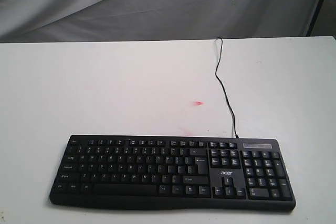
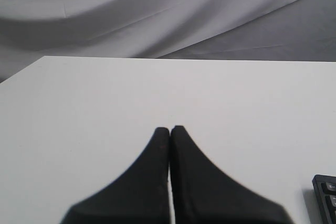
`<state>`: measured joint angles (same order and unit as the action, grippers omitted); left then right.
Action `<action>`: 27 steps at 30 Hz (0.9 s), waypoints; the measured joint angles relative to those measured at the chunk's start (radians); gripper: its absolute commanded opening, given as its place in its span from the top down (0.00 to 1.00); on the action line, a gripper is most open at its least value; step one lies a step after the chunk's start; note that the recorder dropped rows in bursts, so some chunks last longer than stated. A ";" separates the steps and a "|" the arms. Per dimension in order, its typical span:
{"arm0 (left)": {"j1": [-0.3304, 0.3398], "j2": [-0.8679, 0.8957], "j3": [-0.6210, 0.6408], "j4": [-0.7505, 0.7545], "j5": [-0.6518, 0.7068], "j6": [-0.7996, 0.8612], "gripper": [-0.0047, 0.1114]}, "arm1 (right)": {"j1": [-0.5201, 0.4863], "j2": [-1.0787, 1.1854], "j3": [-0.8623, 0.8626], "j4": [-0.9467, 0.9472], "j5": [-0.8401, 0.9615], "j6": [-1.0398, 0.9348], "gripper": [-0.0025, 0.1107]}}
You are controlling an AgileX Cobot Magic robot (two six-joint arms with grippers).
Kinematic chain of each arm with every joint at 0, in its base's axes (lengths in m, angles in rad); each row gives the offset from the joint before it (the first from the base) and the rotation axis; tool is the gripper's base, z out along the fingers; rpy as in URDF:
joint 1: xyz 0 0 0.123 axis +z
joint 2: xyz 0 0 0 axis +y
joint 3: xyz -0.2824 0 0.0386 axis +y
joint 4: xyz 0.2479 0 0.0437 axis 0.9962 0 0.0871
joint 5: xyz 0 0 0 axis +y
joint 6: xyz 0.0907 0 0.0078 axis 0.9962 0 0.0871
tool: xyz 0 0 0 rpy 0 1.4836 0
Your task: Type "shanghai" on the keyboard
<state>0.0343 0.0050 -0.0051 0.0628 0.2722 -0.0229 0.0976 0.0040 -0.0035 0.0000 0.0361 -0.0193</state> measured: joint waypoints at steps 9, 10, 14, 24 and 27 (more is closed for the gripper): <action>0.000 0.000 0.000 0.000 0.000 0.000 0.95 | 0.000 0.000 0.000 -0.012 0.178 -0.028 0.98; 0.000 0.000 0.000 0.000 0.000 0.000 0.95 | 0.000 0.000 0.000 -0.012 0.194 -0.035 0.98; 0.000 0.000 0.000 0.000 0.000 0.000 0.95 | 0.000 0.000 0.000 -0.012 0.261 -0.052 0.98; 0.000 0.000 0.000 0.000 0.000 0.000 0.95 | 0.000 0.000 0.000 -0.012 0.307 -0.055 0.98; 0.000 0.000 0.000 0.000 0.000 0.000 0.95 | 0.000 0.000 0.000 -0.012 0.307 -0.055 0.98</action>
<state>0.0343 0.0050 -0.0051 0.0628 0.2722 -0.0229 0.0976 0.0040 -0.0035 -0.0118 0.3435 -0.0747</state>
